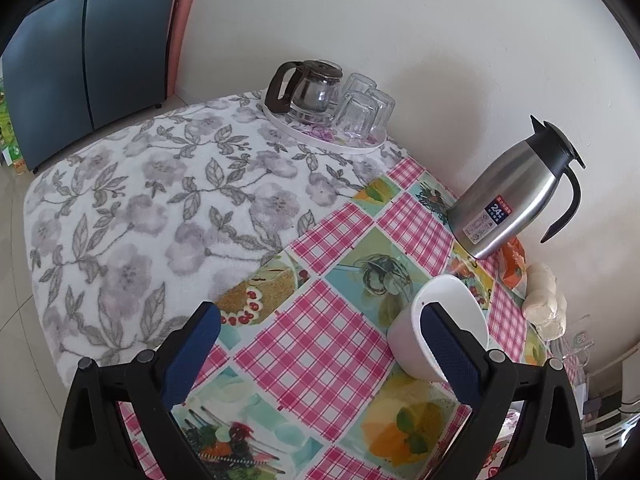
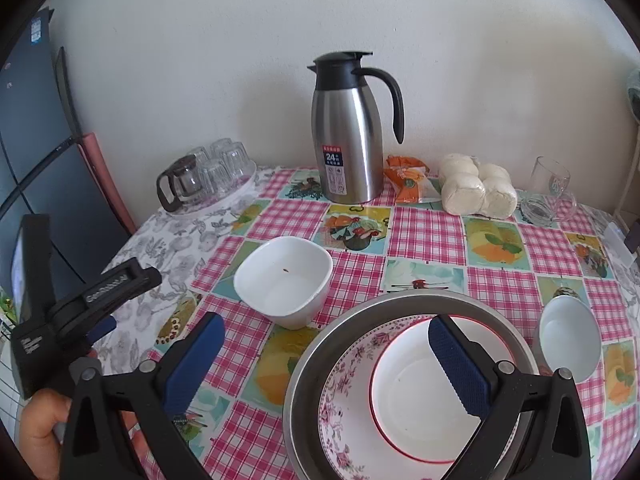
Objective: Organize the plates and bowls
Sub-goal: 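Move the left tool to the white square bowl rim, then close the left tool on the white square bowl rim while the right tool also grips it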
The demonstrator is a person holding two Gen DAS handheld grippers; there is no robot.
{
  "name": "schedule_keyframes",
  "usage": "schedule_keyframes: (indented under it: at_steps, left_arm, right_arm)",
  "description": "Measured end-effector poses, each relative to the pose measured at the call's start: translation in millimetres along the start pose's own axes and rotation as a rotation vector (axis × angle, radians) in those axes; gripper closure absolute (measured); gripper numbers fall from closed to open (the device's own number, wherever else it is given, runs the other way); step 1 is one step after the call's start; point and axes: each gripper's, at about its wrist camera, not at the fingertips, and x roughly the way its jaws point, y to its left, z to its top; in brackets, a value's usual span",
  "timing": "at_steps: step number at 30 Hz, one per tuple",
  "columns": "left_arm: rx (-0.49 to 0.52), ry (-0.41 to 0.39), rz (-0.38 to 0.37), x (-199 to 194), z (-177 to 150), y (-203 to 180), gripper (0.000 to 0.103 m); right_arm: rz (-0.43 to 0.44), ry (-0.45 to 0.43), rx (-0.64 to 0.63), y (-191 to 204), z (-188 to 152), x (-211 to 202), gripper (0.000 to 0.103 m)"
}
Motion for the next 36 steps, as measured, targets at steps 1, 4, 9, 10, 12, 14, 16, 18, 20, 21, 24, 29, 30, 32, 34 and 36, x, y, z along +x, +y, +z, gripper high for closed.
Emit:
schedule_keyframes:
  at_steps: [1, 4, 9, 10, 12, 14, 16, 18, 20, 21, 24, 29, 30, 32, 34, 36]
  left_arm:
    - [-0.001, 0.002, -0.001, 1, 0, 0, 0.003]
    - [-0.011, 0.029, -0.037, 10, 1, -1, 0.003]
    - [-0.037, 0.068, -0.105, 25, 0, -5, 0.003]
    - [-0.041, 0.078, -0.109, 28, -1, -5, 0.003]
    - [-0.051, 0.092, -0.105, 34, -3, -7, 0.003]
    - [-0.047, 0.099, -0.114, 41, -4, -10, 0.003]
    - [-0.029, 0.107, -0.136, 47, -6, -15, 0.003]
    - [-0.014, 0.125, -0.163, 53, -8, -21, 0.004]
    - [-0.004, 0.136, -0.178, 57, -11, -26, 0.005]
    - [0.003, 0.141, -0.180, 60, -13, -28, 0.009]
    - [0.013, 0.166, -0.191, 70, -16, -33, 0.023]
    - [0.000, 0.181, -0.204, 80, -16, -32, 0.034]
    - [0.001, 0.182, -0.206, 81, -16, -32, 0.036]
    - [0.002, 0.181, -0.212, 83, -16, -33, 0.039]
    - [0.008, 0.182, -0.219, 85, -17, -36, 0.042]
    - [0.018, 0.185, -0.222, 88, -17, -39, 0.049]
  right_arm:
    - [-0.001, 0.011, 0.006, 0, 3, 5, 0.000]
    - [0.001, 0.054, 0.039, -3, 11, 21, 0.000]
    - [-0.017, 0.115, 0.074, -6, 24, 45, 0.001]
    - [-0.021, 0.125, 0.080, -7, 26, 50, 0.003]
    - [-0.025, 0.145, 0.083, -7, 30, 57, 0.009]
    - [-0.035, 0.163, 0.082, -6, 32, 64, 0.010]
    - [-0.046, 0.182, 0.082, -5, 34, 71, 0.013]
    - [-0.044, 0.203, 0.084, -4, 35, 78, 0.018]
    - [-0.045, 0.219, 0.093, -3, 34, 85, 0.022]
    - [-0.043, 0.226, 0.093, -2, 33, 89, 0.023]
    - [-0.042, 0.248, 0.088, 2, 29, 100, 0.032]
    - [-0.043, 0.277, 0.095, 5, 23, 117, 0.042]
    - [-0.045, 0.282, 0.097, 5, 23, 119, 0.044]
    - [-0.052, 0.292, 0.099, 6, 22, 125, 0.049]
    - [-0.054, 0.300, 0.105, 6, 21, 131, 0.053]
    - [-0.050, 0.309, 0.114, 5, 19, 136, 0.058]
